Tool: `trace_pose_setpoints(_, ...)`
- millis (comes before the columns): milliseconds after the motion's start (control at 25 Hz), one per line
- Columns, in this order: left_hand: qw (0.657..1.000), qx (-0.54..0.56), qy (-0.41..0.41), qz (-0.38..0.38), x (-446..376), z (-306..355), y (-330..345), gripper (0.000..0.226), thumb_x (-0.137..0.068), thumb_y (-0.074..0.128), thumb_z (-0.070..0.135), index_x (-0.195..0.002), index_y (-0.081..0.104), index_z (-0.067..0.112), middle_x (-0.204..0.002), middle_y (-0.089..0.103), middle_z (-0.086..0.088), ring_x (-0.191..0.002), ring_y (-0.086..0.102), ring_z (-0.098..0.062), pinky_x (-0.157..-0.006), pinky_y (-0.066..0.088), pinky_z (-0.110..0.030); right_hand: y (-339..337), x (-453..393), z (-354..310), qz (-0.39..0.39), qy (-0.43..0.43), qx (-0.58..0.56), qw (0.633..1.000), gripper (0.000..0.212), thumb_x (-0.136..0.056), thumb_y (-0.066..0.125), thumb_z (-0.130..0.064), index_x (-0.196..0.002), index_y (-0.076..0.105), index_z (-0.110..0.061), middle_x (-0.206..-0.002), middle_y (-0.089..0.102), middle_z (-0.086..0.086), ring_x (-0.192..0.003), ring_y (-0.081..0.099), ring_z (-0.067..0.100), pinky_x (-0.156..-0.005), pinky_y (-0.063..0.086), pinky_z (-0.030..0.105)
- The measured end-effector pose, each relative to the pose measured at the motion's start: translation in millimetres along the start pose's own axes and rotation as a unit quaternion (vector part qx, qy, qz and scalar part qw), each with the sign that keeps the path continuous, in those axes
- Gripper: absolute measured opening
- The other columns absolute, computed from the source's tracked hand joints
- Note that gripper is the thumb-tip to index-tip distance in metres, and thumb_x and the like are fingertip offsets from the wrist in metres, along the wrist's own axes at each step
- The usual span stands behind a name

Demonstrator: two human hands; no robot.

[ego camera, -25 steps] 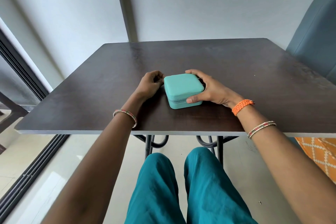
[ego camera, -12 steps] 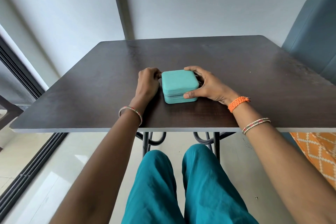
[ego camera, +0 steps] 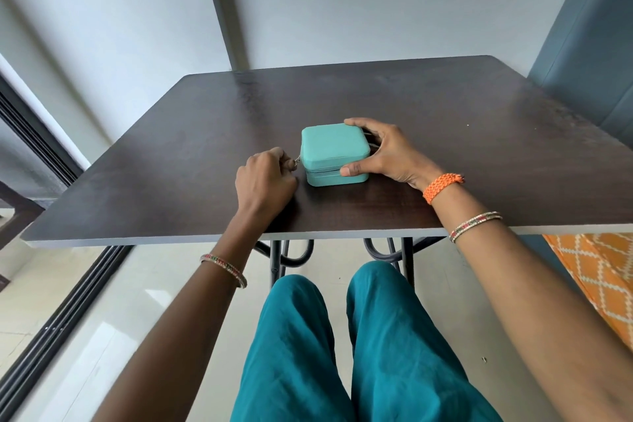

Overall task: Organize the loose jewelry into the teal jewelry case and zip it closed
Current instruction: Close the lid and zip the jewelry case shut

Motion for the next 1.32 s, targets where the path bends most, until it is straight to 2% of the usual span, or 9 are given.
trace_pose_setpoints(320, 0.991, -0.038, 0.103, 0.076, 38, 21, -12, 0.014, -0.081, 0.047, 0.012, -0.081, 0.061, 0.009, -0.088, 0.068, -0.007, -0.089, 0.057, -0.029, -0.072, 0.037, -0.035, -1, 2, -2, 0.029, -0.001, 0.02, 0.999, 0.096, -0.047, 0.091, -0.035, -0.134, 0.052, -0.018, -0.133, 0.054, -0.002, -0.123, 0.05, 0.015, -0.107, 0.042, 0.036)
trace_pose_setpoints(520, 0.989, -0.056, 0.121, 0.062, 52, 49, 0, 0.009, -0.075, 0.053, 0.004, -0.079, 0.059, 0.008, -0.086, 0.067, -0.008, -0.085, 0.057, -0.031, -0.068, 0.039, -0.035, -1, 3, -2, 0.045, -0.006, 0.027, 0.999, 0.096, -0.048, 0.091, -0.035, -0.134, 0.052, -0.017, -0.133, 0.055, -0.003, -0.124, 0.049, 0.014, -0.107, 0.042, 0.035)
trace_pose_setpoints(720, 0.993, 0.026, 0.111, 0.026, 50, 61, 9, 0.008, -0.081, 0.05, 0.006, -0.073, 0.053, 0.007, -0.086, 0.065, -0.011, -0.085, 0.053, -0.029, -0.063, 0.039, -0.034, 2, 3, -1, 0.038, -0.003, 0.024, 0.999, 0.098, -0.049, 0.091, -0.039, -0.135, 0.05, -0.018, -0.133, 0.055, -0.004, -0.125, 0.049, 0.013, -0.107, 0.042, 0.034)
trace_pose_setpoints(840, 0.988, 0.117, 0.098, -0.005, 47, 47, 9, 0.027, -0.09, 0.051, 0.027, -0.078, 0.064, 0.007, -0.077, 0.066, -0.008, -0.071, 0.055, -0.025, -0.057, 0.042, -0.033, 3, 5, 1, 0.005, 0.008, 0.029, 1.0, 0.098, -0.055, 0.089, -0.033, -0.14, 0.044, -0.018, -0.135, 0.052, -0.004, -0.126, 0.047, 0.011, -0.109, 0.038, 0.029)
trace_pose_setpoints(920, 0.975, 0.216, 0.048, 0.02, 38, 34, -2, 0.041, -0.089, 0.05, 0.04, -0.071, 0.066, 0.008, -0.064, 0.065, -0.008, -0.059, 0.054, -0.024, -0.052, 0.04, -0.032, 8, 10, 0, -0.013, 0.02, 0.044, 0.999, 0.095, -0.063, 0.086, -0.026, -0.143, 0.037, -0.015, -0.14, 0.045, 0.0, -0.129, 0.042, 0.013, -0.111, 0.033, 0.028)
trace_pose_setpoints(1040, 0.959, 0.267, -0.025, 0.089, 11, 9, -9, 0.032, -0.085, 0.055, 0.045, -0.078, 0.061, 0.014, -0.085, 0.065, -0.003, -0.077, 0.057, -0.017, -0.068, 0.044, -0.029, 3, 32, -24, 0.123, -0.028, 0.139, 0.982, 0.068, -0.065, 0.065, -0.022, -0.128, 0.046, -0.006, -0.13, 0.044, 0.006, -0.119, 0.046, 0.019, -0.1, 0.037, 0.024)
trace_pose_setpoints(1160, 0.951, 0.295, -0.069, -0.06, -16, -3, 21, 0.063, -0.074, 0.058, 0.064, -0.116, 0.053, 0.018, -0.122, 0.059, 0.002, -0.114, 0.053, -0.013, -0.101, 0.038, -0.028, 7, 75, -60, 0.313, -0.072, 0.236, 0.917, 0.024, -0.074, 0.058, -0.024, -0.094, 0.053, -0.012, -0.095, 0.056, 0.003, -0.082, 0.055, 0.018, -0.066, 0.042, 0.028)
trace_pose_setpoints(1240, 0.949, 0.28, -0.074, -0.124, -19, -2, 35, 0.078, -0.067, 0.052, 0.078, -0.125, 0.05, 0.025, -0.128, 0.058, 0.006, -0.12, 0.052, -0.012, -0.109, 0.035, -0.036, 22, 87, -67, 0.32, -0.016, 0.283, 0.904, 0.019, -0.082, 0.058, -0.037, -0.084, 0.056, -0.018, -0.084, 0.063, 0.0, -0.075, 0.06, 0.023, -0.059, 0.04, 0.029)
trace_pose_setpoints(1320, 0.961, 0.231, -0.052, -0.145, -17, 3, 36, 0.074, -0.07, 0.045, 0.075, -0.128, 0.051, 0.029, -0.129, 0.058, 0.007, -0.122, 0.051, -0.013, -0.11, 0.032, -0.039, 40, 88, -64, 0.284, 0.041, 0.329, 0.9, 0.026, -0.086, 0.056, -0.045, -0.085, 0.063, -0.02, -0.088, 0.068, 0.001, -0.082, 0.063, 0.026, -0.062, 0.037, 0.029)
Point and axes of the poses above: each hand's wrist, its own x-axis away from the middle knuckle, its own y-axis out of the palm, z = x × y, the point moved 7 cm from there along -x, towards the middle knuckle
